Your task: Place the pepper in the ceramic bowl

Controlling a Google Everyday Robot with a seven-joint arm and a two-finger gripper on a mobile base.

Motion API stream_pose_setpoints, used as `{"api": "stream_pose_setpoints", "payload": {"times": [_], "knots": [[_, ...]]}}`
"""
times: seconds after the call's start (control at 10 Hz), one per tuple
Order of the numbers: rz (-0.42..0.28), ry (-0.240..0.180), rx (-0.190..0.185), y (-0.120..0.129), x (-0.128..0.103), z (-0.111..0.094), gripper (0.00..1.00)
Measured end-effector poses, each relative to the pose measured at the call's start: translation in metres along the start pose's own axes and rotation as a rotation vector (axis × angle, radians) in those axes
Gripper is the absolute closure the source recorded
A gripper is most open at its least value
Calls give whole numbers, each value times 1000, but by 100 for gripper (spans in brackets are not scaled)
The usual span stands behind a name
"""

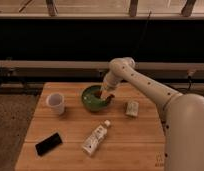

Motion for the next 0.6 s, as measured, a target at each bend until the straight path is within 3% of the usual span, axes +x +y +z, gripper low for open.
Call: {"api": "stream_pose_setpoints", "payload": {"times": [0.6], "knots": [[-5, 4, -1, -1, -3, 4, 76]]}}
